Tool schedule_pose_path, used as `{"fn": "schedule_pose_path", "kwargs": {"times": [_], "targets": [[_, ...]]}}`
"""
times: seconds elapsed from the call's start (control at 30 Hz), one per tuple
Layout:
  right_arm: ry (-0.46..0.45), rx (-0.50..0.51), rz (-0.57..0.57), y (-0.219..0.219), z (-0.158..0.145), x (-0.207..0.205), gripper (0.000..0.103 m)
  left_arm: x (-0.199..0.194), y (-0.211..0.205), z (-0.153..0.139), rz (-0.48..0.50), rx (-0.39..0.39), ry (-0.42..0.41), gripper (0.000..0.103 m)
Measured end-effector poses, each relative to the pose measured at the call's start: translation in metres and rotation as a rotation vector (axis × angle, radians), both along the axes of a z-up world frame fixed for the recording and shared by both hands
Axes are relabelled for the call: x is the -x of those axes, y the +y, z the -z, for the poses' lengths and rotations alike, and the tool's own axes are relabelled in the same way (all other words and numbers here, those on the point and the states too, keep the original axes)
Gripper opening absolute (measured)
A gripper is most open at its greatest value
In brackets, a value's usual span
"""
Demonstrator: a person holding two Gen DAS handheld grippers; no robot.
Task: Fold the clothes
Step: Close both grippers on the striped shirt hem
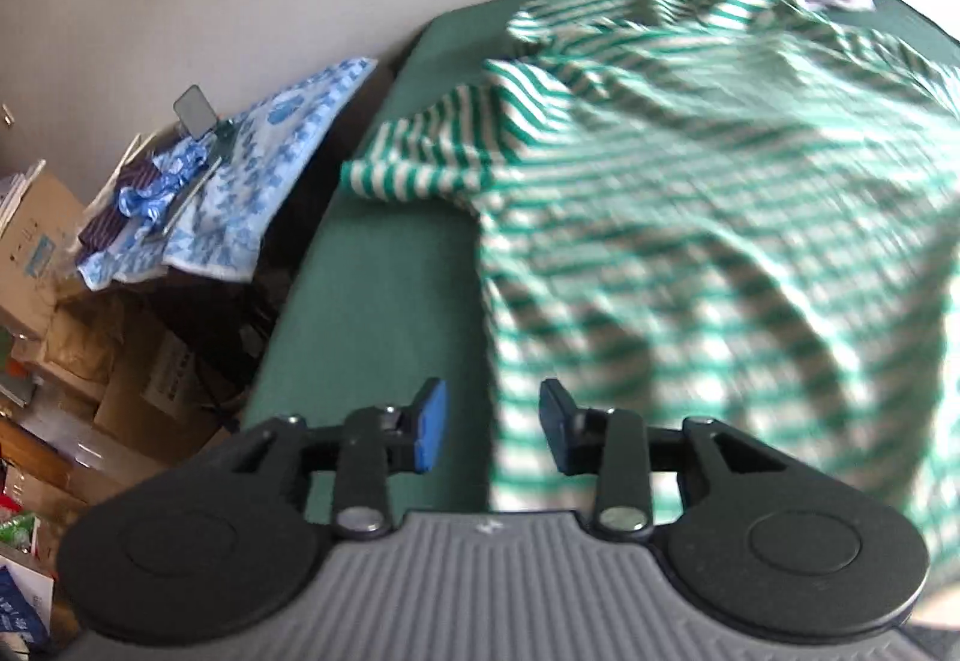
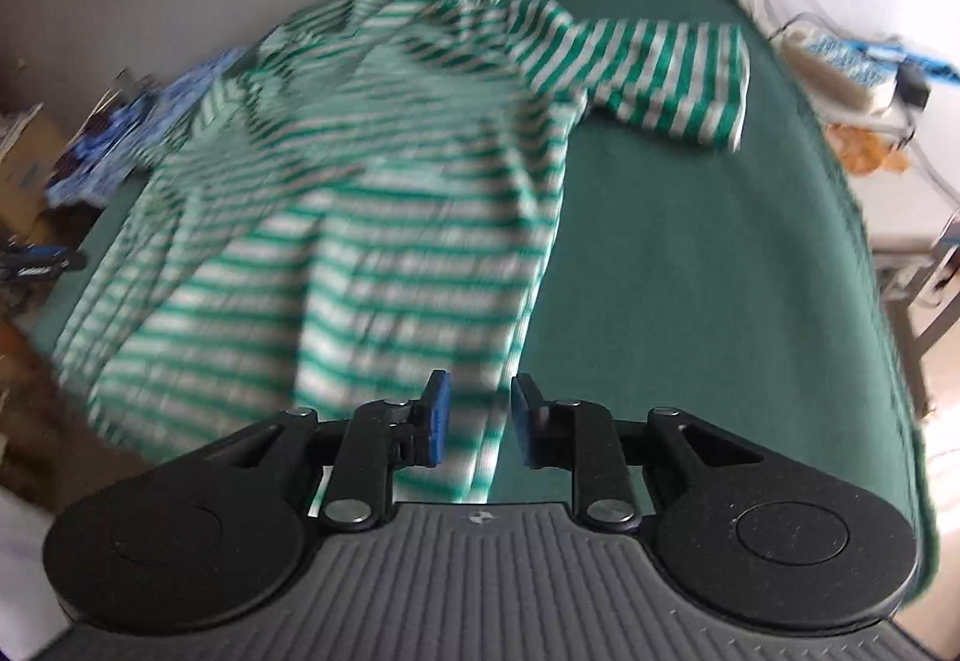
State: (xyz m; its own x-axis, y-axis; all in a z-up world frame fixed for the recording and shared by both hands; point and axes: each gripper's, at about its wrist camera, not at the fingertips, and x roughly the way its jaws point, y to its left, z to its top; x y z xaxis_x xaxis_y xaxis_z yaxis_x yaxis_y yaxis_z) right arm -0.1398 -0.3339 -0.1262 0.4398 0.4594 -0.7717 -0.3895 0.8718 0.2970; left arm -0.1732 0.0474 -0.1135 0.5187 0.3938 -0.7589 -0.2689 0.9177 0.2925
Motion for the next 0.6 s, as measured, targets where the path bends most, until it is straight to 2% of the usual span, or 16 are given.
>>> {"fn": "schedule_pose_path", "kwargs": {"times": [0.07,0.13,0.2,0.27,0.33,0.43,0.47,0.57,0.6], "targets": [[0.001,-0.022,-0.041,-0.003,0.001,0.014,0.036,0.009,-0.004,0.007,-0.029,0.024,0.026,0.038],[-0.034,-0.021,-0.082,0.002,0.003,0.023,0.040,0.014,-0.006,0.015,-0.060,0.040,0.050,0.037],[-0.091,0.000,-0.111,0.009,0.005,0.029,0.034,0.016,-0.010,0.020,-0.073,0.038,0.059,0.037],[-0.138,0.049,-0.108,0.014,0.004,0.030,0.009,0.018,-0.016,0.021,-0.075,0.016,0.056,0.036],[-0.131,0.062,-0.082,0.004,0.003,0.032,0.005,0.020,-0.018,0.020,-0.067,0.016,0.062,0.035],[-0.109,0.074,-0.040,-0.015,0.000,0.034,0.005,0.030,-0.022,0.016,-0.032,0.016,0.069,0.037],[-0.102,0.078,-0.026,-0.021,-0.001,0.035,0.000,0.034,-0.022,0.015,-0.018,0.014,0.072,0.039],[-0.080,0.113,0.040,-0.034,0.001,0.046,0.000,0.047,-0.020,0.014,0.021,0.007,0.084,0.054],[-0.063,0.091,0.047,-0.035,0.003,0.051,0.000,0.051,-0.019,0.013,0.034,0.005,0.088,0.055]]}}
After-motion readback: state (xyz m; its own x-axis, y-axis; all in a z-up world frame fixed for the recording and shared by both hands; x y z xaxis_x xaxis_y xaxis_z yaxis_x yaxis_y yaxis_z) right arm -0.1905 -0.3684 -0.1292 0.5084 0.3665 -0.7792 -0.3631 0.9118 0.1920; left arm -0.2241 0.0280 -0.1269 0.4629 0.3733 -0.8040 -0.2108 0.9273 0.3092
